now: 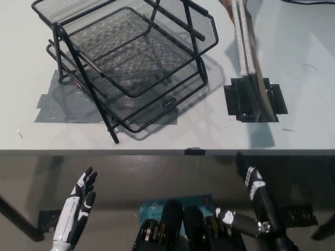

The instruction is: A person hands a notebook to the robot and the robot grabs it with its right hand and places it in the file tray kept in the centre of the desk infront of it.

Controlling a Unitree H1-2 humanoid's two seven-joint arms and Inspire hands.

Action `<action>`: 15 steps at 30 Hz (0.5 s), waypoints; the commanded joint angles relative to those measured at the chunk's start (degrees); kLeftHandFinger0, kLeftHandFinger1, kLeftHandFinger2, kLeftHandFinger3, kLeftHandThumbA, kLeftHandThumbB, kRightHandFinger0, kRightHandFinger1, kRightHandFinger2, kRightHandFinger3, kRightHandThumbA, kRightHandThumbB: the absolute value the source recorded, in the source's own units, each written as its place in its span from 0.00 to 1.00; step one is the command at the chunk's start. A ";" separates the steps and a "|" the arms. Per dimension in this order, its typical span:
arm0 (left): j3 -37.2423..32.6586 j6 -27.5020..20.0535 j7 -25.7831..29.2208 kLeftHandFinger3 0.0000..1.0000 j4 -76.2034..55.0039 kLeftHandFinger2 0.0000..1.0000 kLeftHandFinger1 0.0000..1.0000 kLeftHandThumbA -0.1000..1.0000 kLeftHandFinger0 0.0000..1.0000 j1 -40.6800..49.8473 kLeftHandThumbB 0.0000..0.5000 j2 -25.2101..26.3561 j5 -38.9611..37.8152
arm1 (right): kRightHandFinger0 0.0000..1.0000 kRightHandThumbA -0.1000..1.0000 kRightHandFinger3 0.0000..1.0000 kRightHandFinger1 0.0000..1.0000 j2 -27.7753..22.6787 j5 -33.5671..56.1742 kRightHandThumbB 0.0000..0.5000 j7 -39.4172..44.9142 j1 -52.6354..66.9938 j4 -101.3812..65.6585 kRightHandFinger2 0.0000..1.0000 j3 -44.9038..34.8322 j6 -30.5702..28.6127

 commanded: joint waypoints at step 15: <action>0.67 -5.05 0.90 1.00 -1.83 1.00 1.00 0.98 1.00 -0.41 0.64 1.22 1.99 | 1.00 1.00 1.00 1.00 4.71 -28.56 0.75 -18.86 -12.79 -12.97 1.00 -4.13 -12.56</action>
